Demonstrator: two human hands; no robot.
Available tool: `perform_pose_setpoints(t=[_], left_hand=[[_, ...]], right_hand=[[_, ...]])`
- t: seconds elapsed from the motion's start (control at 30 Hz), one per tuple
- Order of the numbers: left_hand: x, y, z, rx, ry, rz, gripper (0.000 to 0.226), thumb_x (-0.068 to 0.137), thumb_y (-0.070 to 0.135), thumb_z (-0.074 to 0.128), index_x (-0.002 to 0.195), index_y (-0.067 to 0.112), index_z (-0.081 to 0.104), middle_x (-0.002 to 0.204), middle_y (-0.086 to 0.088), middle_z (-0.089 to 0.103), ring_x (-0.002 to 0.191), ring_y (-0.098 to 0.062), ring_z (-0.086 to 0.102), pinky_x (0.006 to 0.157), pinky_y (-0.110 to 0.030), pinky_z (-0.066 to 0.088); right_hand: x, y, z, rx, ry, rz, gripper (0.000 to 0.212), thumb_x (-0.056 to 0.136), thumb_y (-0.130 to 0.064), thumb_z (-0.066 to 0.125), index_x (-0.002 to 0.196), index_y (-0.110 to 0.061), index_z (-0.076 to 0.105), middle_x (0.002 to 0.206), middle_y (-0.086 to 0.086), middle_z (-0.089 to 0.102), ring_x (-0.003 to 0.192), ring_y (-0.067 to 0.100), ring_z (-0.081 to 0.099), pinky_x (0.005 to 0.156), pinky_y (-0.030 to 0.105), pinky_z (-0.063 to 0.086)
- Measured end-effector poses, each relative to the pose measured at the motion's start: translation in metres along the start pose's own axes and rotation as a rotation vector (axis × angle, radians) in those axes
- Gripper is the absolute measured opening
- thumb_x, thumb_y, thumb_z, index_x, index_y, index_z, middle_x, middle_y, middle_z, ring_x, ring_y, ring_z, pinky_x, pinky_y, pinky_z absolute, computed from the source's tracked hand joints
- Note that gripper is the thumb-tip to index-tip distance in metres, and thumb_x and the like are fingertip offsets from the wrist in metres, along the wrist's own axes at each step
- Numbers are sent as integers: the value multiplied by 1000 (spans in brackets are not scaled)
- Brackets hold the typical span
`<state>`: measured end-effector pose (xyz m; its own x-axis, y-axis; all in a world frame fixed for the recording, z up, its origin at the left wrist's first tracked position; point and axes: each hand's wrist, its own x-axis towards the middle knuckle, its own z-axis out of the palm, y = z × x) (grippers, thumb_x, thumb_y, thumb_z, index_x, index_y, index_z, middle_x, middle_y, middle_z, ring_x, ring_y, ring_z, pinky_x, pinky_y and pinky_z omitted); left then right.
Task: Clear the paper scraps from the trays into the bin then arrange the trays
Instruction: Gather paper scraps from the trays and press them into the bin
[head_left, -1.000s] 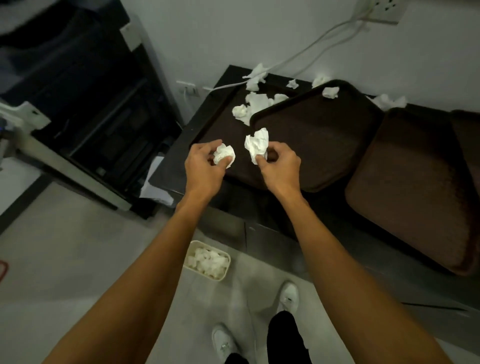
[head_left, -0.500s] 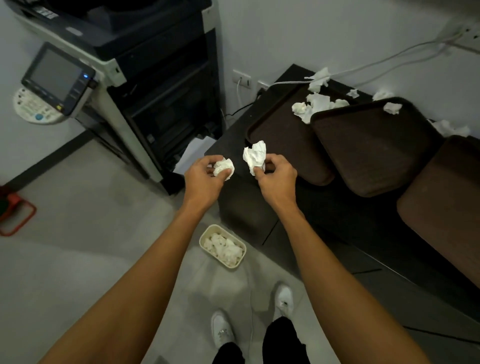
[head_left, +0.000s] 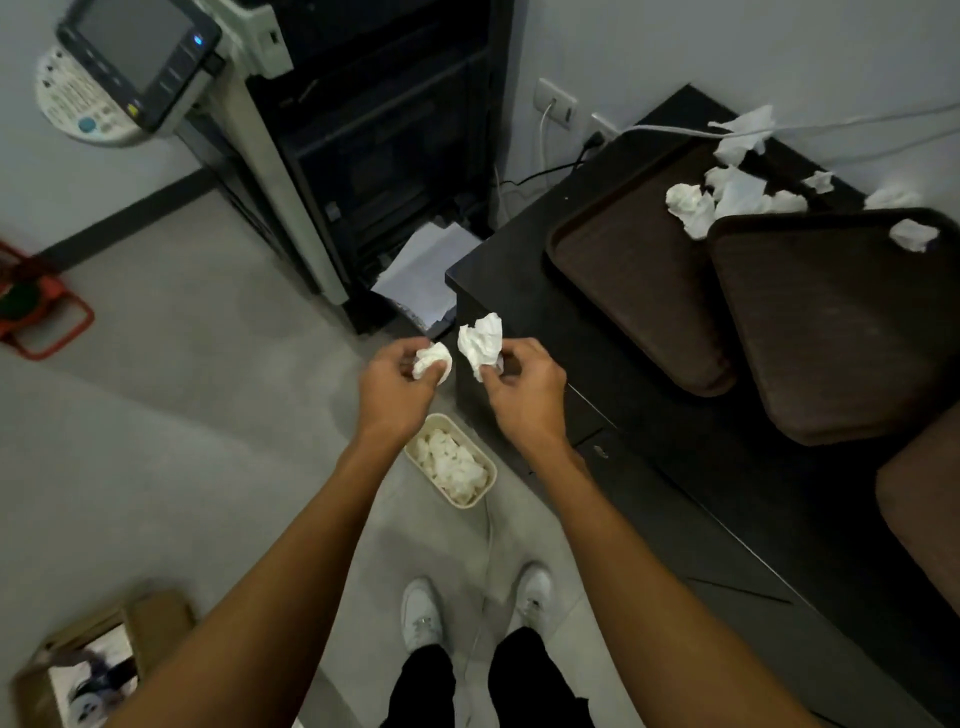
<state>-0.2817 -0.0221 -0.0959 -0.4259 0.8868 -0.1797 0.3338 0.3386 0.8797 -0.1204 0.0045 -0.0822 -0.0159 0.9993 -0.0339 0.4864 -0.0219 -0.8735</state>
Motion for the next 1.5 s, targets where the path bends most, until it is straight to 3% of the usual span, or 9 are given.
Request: perform_pose_setpoints(t=[0.2,0.43,0.6,0.83,1.0,1.07,1.17,1.3,1.5], left_hand=[[4,-61,17,23,33,-111,29,89,20,77,117,16,71,101,8,69,81,5,62,65,-3,45],[23,-147,43,76,59,-182,32,86,24,79,116,18,72,113,1,68,90,-7,66,76,-15,51],[41,-219,66,87,64,-235,33,85,24,79,117,17,72,114,-1,67,91,-10,67,72,-10,47],[62,-306,90,96,64,-265,33,84,25,79,117,19,73,115,-1,68,95,-15,69,88,-33,58],[71,-354,102,125,47,-277,33,86,26,78,118,21,72,116,0,67,96,-17,68,89,-35,58],[72,-369,105,130,43,-289,33,85,26,77,117,22,72,116,1,67,96,-17,68,89,-36,58],[75,-388,111,142,29,-308,32,86,25,76,118,21,72,116,1,66,97,-18,67,88,-34,57],[82,-403,127,160,-17,-307,32,86,25,75,118,21,71,116,0,66,98,-19,67,86,-33,57],[99,-416,160,195,-78,-292,35,87,22,76,122,17,70,119,-4,66,101,-21,66,83,-25,50]], right_hand=[[-2,59,48,-42,-88,-6,16,89,-5,75,103,-11,75,102,-6,63,86,10,67,76,25,59],[8,139,98,-113,-182,130,15,92,-8,72,106,-9,73,102,-2,63,89,14,66,70,-1,43],[15,209,146,-196,-214,188,22,93,-8,71,113,-1,72,113,12,68,102,25,65,67,-8,34],[17,303,222,-293,-288,196,25,95,-11,70,118,-2,70,120,12,69,110,25,65,73,-9,32],[20,355,269,-377,-458,225,39,97,-18,68,135,-11,64,133,8,65,123,26,62,104,33,50],[20,375,279,-421,-606,270,51,97,-24,67,146,-20,54,145,2,57,132,23,54,110,34,43],[19,403,282,-586,-572,234,51,98,-39,64,145,-23,53,143,2,60,129,22,57,105,31,47],[20,415,266,-550,-458,314,64,92,-24,69,151,-17,47,155,5,48,141,29,42,112,42,44],[17,440,256,-580,-573,352,73,94,-29,66,159,-17,35,163,3,38,148,28,36,117,42,39]])
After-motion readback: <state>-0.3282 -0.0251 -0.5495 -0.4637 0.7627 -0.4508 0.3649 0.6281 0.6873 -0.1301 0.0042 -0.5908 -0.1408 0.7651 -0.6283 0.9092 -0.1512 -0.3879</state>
